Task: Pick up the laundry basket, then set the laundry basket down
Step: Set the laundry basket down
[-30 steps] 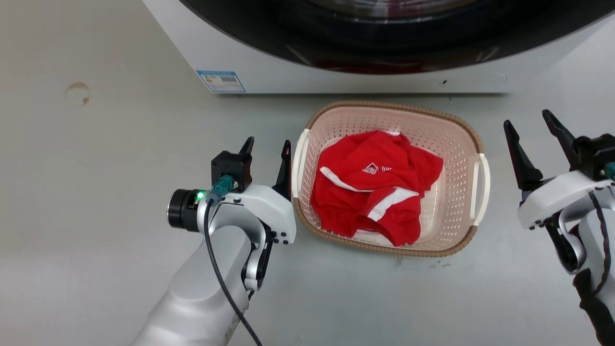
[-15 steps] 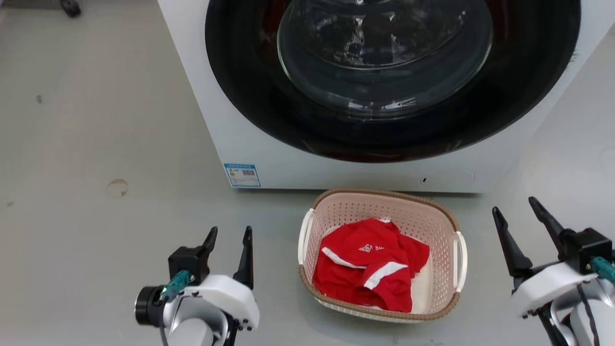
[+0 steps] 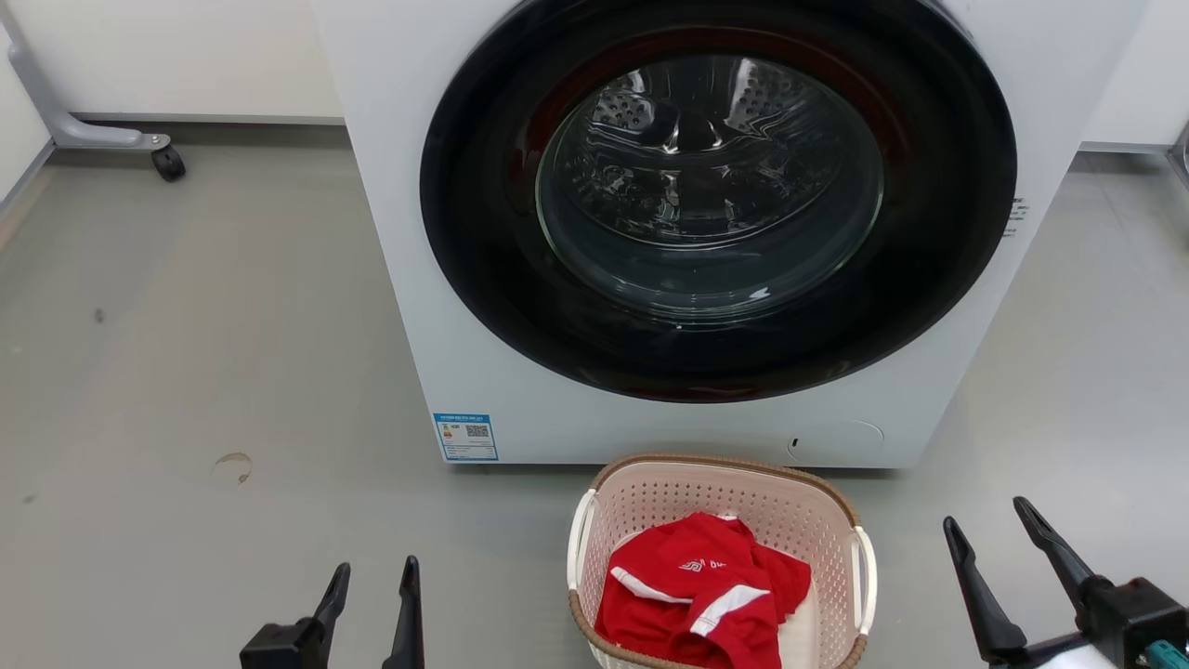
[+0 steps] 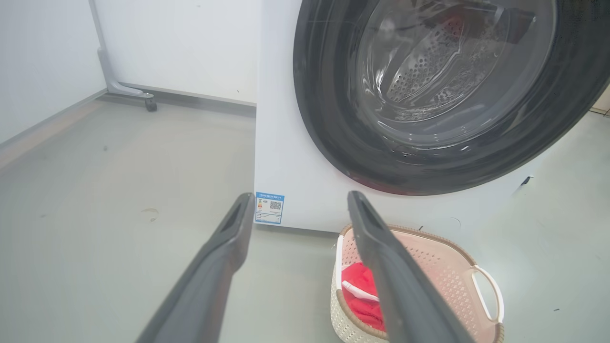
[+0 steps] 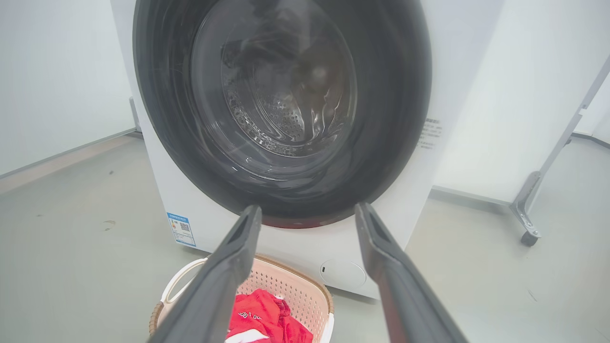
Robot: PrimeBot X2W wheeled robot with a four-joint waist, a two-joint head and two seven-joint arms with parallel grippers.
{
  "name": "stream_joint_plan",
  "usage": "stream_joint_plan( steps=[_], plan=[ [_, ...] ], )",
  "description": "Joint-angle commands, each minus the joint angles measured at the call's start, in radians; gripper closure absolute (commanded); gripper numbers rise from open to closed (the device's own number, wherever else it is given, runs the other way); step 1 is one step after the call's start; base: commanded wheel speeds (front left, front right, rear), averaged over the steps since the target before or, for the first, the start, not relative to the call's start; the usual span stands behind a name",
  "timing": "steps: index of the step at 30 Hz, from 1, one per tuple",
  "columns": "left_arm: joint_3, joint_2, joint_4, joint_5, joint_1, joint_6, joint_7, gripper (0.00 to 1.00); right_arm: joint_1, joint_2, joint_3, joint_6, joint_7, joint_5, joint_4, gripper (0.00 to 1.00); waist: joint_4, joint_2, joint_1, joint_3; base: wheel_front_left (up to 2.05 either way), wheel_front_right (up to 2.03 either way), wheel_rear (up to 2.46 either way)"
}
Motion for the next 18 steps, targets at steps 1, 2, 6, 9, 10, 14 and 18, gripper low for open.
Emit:
stream_joint_plan(
  steps=[1, 2, 6, 9, 10, 14, 18],
  plan=[
    [0.048, 0.007, -0.049, 0.019, 0.004, -0.008, -0.011, 0.00, 0.006, -0.018, -0.005, -0.004, -0.006, -0.018, -0.054, 0.00, -0.008, 0.0000, 0.0000, -0.005, 0.00, 0.00, 0.00],
    [0.057, 0.008, -0.062, 0.023, 0.019, -0.011, -0.011, 0.00, 0.023, -0.015, -0.015, -0.004, -0.006, -0.024, -0.068, 0.00, -0.010, 0.0000, 0.0000, -0.005, 0.00, 0.00, 0.00],
    [0.091, 0.004, -0.104, 0.030, 0.057, -0.014, -0.011, 0.00, 0.077, -0.005, -0.050, -0.004, -0.006, -0.030, -0.116, 0.00, -0.014, 0.0000, 0.0000, -0.005, 0.00, 0.00, 0.00],
    [0.103, 0.000, -0.117, 0.033, 0.067, -0.015, -0.011, 0.00, 0.094, 0.000, -0.059, -0.004, -0.006, -0.028, -0.133, 0.00, -0.017, 0.0000, 0.0000, -0.003, 0.00, 0.00, 0.00],
    [0.107, -0.002, -0.121, 0.034, 0.070, -0.015, -0.011, 0.00, 0.100, 0.001, -0.059, -0.004, -0.006, -0.028, -0.138, 0.00, -0.019, 0.0000, 0.0000, -0.001, 0.00, 0.00, 0.00],
    [0.114, -0.009, -0.119, 0.040, 0.064, -0.020, -0.011, 0.00, 0.103, 0.005, -0.049, -0.004, -0.006, -0.030, -0.147, 0.00, -0.037, 0.0000, 0.0000, 0.015, 0.00, 0.00, 0.00],
    [0.111, -0.015, -0.088, 0.044, 0.021, -0.025, -0.011, 0.00, 0.086, 0.004, -0.040, -0.004, -0.006, -0.032, -0.163, 0.00, -0.066, 0.0000, 0.0000, 0.058, 0.00, 0.00, 0.00]
  ],
)
